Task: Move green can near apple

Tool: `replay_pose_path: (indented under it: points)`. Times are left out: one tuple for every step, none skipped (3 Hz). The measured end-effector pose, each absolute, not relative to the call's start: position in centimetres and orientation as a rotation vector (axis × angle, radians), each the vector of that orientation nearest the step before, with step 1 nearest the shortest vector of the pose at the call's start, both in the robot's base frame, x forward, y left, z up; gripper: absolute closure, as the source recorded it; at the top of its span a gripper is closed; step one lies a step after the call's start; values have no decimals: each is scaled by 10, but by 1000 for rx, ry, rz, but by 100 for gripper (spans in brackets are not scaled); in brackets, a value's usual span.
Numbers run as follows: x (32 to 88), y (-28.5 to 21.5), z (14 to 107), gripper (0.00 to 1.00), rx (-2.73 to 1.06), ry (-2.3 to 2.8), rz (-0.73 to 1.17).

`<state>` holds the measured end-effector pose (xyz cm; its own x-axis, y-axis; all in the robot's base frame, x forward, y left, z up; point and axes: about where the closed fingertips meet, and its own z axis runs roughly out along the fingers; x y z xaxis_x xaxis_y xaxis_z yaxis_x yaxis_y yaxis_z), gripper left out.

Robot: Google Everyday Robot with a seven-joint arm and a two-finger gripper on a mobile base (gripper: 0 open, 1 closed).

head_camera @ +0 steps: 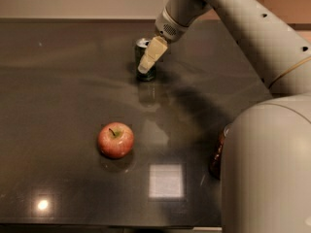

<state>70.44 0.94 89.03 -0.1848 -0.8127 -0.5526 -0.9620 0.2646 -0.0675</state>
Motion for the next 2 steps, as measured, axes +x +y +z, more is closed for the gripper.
replay_pose_path:
  points:
    - [702, 15, 888, 17, -1616, 2054, 421]
    - [694, 17, 888, 41, -1646, 2042, 443]
